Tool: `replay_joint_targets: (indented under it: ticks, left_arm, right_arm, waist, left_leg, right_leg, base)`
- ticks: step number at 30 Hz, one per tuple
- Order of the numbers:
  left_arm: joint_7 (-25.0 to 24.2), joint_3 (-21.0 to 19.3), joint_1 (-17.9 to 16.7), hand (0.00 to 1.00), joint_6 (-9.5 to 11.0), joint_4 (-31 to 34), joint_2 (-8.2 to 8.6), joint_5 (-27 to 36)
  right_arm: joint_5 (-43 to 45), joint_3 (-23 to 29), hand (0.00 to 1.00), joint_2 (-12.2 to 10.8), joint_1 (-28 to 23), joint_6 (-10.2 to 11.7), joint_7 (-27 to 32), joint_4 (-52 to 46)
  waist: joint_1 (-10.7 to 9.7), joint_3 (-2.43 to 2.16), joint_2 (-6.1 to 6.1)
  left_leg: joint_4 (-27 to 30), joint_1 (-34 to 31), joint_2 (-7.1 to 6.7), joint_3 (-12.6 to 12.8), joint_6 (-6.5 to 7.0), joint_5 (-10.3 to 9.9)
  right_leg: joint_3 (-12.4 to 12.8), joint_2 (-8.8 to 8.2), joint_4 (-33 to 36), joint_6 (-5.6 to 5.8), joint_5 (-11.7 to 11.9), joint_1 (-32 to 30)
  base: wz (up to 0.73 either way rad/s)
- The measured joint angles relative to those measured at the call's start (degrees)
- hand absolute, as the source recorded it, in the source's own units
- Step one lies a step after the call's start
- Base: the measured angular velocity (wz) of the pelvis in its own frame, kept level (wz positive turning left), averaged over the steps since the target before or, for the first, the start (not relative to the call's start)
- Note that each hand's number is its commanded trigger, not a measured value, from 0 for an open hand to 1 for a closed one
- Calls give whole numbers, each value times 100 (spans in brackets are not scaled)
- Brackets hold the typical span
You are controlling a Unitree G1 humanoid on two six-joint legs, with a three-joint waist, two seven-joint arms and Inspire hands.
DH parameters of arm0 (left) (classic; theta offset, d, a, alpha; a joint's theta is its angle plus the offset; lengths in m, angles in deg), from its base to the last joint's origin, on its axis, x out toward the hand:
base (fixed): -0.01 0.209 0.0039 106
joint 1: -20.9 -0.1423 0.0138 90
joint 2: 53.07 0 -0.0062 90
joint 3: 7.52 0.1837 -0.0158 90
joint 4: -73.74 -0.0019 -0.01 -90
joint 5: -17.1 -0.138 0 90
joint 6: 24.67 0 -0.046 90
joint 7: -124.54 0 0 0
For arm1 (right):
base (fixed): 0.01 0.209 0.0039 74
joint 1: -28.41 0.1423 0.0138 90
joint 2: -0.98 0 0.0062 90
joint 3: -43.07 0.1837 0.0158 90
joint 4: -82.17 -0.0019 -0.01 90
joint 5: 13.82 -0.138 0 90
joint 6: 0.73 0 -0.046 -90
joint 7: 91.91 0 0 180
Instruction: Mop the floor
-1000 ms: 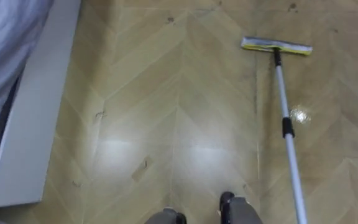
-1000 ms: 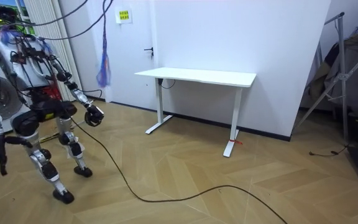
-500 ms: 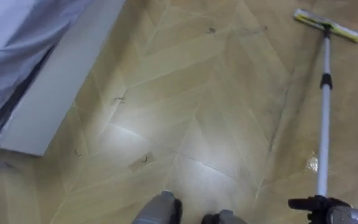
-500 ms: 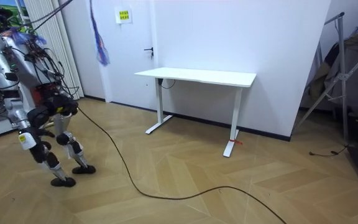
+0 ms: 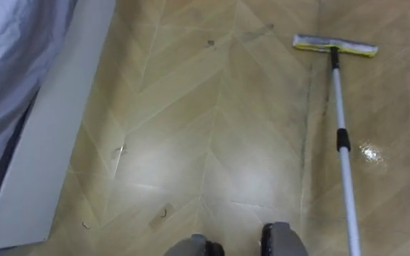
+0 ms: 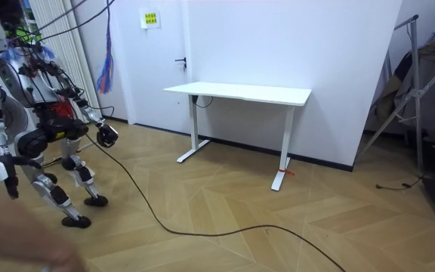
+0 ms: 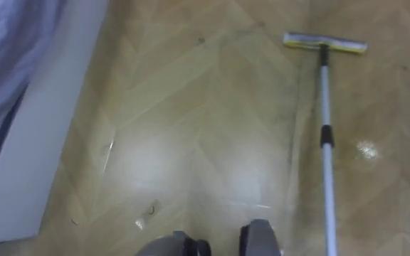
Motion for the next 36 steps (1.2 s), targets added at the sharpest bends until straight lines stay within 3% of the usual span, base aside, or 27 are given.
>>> replay_joint_targets:
  ticks: [2,4,6,8,10,11,14,17,24,28,32,36]
  left_arm:
    - [-1,90,-1,0,-4,0,-18,171]
    - [-2,96,-41,0,-16,-1,-27,255]
    - [0,97,-153,0,-69,43,-141,264]
    - [-1,92,-359,0,-121,216,-231,267]
    - [3,84,-445,0,-124,232,-250,267]
    - [6,82,-457,0,-115,234,-250,256]
    - [7,81,-459,0,-109,225,-233,244]
    - [7,78,-413,0,-95,212,-218,237]
    - [96,-51,-366,0,-56,211,-235,207]
    - [275,-217,-393,0,-58,218,-196,-24]
    - [504,-424,-381,0,-74,212,-160,-36]
    - [564,-668,-494,0,-151,202,-63,-41]
  right_arm:
    - [21,80,100,154,360,-108,-25,48]
    - [-19,92,100,377,721,-88,-45,3]
    - [-76,89,100,559,1097,41,-54,-87]
    - [-216,74,100,586,1316,197,-77,-266]
    - [-253,146,100,558,1475,367,-216,-385]
    - [-263,211,100,531,1519,419,-303,-382]
    - [-264,192,100,407,1405,466,-403,-365]
    - [-268,177,100,291,1025,549,-509,-336]
    - [-355,78,100,5,133,832,-639,-279]
    - [-356,-13,100,-105,-249,953,-646,-399]
    - [-356,-56,100,-250,-477,967,-657,-392]
    - [-329,-36,100,-437,-600,947,-737,-391]
  waist:
    - [53,43,-71]
    - [148,68,-109]
    - [264,122,-264]
    - [367,95,-368]
    - [347,101,-392]
    - [353,78,-390]
    - [362,81,-427]
    - [347,78,-405]
    - [215,69,-396]
    - [153,46,-407]
    - [118,-33,-478]
    - [-32,-36,-580]
  left_leg:
    - [107,9,11,-13,-46,-24]
    - [322,-49,80,-39,-102,6]
    - [548,-108,161,-34,-264,98]
    - [504,-95,217,-23,-319,128]
    - [308,-2,308,-19,-333,135]
    - [100,142,321,-16,-343,143]
    - [-521,604,411,-22,-371,179]
    - [-1150,1175,490,-16,-351,402]
    - [-2940,2621,463,263,-277,1064]
    - [-3453,3268,451,361,-280,1174]
    - [-3678,3718,494,468,-280,1185]
    - [-3817,4179,512,458,-281,1185]
  right_leg:
    - [-34,-10,144,-62,-139,2]
    - [-125,5,225,-165,-247,14]
    - [-139,60,319,-238,-328,83]
    - [-176,110,258,-264,-287,120]
    - [-313,143,68,-317,-214,251]
    - [-335,170,-68,-327,-159,347]
    - [-367,313,-615,-338,53,771]
    - [-423,412,-1353,-313,294,1431]
    - [-346,496,-3042,-197,955,2777]
    - [-297,544,-3439,-163,1021,3326]
    - [-257,613,-3718,-142,1056,3803]
    - [-399,645,-3957,-139,1059,4299]
  base:
    - [26]
    - [20]
    - [19]
    - [11]
    - [23]
    - [30]
    - [10]
    - [-7]
    - [-10]
    - [-14]
    - [-6]
    - [2]
